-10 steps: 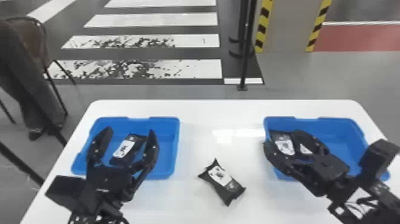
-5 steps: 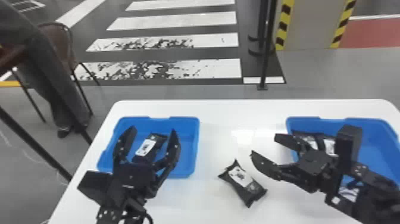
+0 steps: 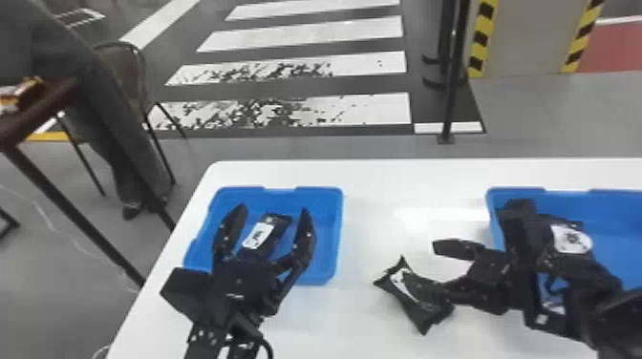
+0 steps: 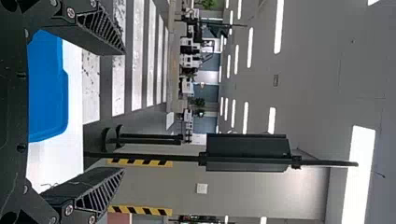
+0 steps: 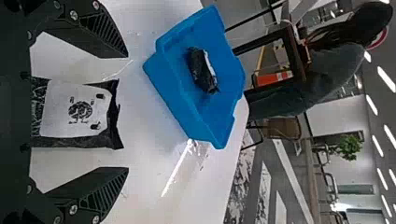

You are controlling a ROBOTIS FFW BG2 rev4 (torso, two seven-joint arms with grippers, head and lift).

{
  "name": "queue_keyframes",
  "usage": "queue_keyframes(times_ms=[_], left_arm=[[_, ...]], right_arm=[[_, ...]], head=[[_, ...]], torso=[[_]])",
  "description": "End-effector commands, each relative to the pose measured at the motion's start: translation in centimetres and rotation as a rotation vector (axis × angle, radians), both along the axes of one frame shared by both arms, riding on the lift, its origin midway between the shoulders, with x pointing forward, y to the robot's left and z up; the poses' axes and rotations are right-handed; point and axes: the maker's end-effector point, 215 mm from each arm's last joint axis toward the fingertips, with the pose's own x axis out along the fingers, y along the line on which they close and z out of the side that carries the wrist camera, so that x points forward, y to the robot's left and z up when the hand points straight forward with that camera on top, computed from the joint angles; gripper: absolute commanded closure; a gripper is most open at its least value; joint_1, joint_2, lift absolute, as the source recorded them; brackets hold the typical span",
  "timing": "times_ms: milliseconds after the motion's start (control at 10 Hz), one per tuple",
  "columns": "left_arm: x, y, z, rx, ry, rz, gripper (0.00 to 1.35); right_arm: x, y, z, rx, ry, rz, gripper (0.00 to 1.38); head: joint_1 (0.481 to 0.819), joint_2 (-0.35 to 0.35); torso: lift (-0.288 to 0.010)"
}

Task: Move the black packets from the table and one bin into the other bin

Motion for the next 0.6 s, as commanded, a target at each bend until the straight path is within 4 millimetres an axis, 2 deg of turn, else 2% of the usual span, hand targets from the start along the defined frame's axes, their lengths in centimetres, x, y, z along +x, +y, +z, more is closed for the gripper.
queue_keyframes(times_ms=[0, 100, 400, 500], left_arm=[[0.1, 0.0, -0.3, -0.005, 0.009, 0.000, 0.15], [0.2, -0.1, -0.4, -0.004, 0.011, -0.002, 0.15], [0.3, -0.3, -0.7, -0.013, 0.022, -0.005, 0.15], [0.4, -0.4, -0.8, -0.013, 0.022, -0.008, 0.15]], right_arm=[[-0.1, 0.4, -1.4, -0.053, 0.036, 0.034, 0.17], [-0.3, 0.7, -2.1, -0.095, 0.049, 0.054, 0.17], [-1.3, 0.9, -6.3, -0.189, 0.162, 0.109, 0.17], [-1.5, 0.7, -7.1, -0.200, 0.185, 0.110, 0.17]], head=[[0.695, 0.214], [0.695, 0.216], [0.695, 0.223], [0.695, 0.225]], torso=[[-0.110], [-0.110], [-0.110], [-0.110]])
